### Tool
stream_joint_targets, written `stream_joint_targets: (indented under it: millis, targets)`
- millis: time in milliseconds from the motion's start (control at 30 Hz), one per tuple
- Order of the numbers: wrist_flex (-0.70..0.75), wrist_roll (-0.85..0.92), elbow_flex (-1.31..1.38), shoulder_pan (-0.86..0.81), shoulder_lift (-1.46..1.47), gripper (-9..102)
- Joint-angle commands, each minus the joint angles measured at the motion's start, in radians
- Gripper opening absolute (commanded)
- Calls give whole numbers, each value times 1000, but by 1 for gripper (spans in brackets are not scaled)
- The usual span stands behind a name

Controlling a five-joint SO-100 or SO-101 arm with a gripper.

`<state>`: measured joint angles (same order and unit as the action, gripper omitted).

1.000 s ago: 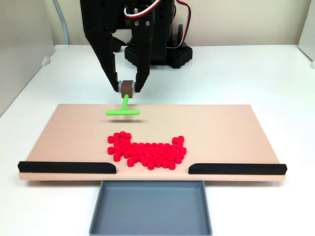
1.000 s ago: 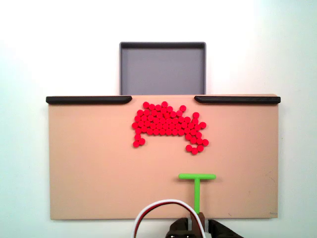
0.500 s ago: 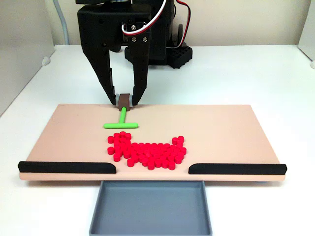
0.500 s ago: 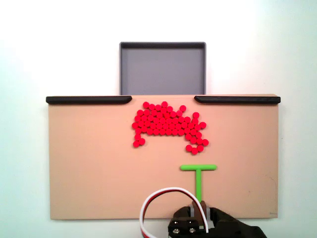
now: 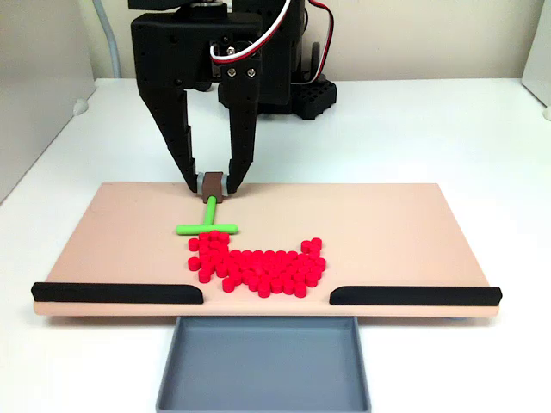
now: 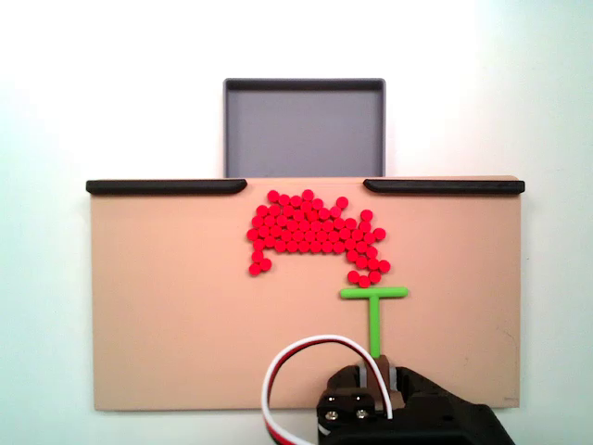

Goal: Gather the bottom side granules

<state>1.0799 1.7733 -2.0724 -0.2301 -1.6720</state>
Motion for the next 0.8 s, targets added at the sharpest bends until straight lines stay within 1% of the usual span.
stream_joint_targets:
  millis: [0,767]
  targets:
    - [-8,18,5,12,29,0]
    - [-8,-8,137,40,146,0]
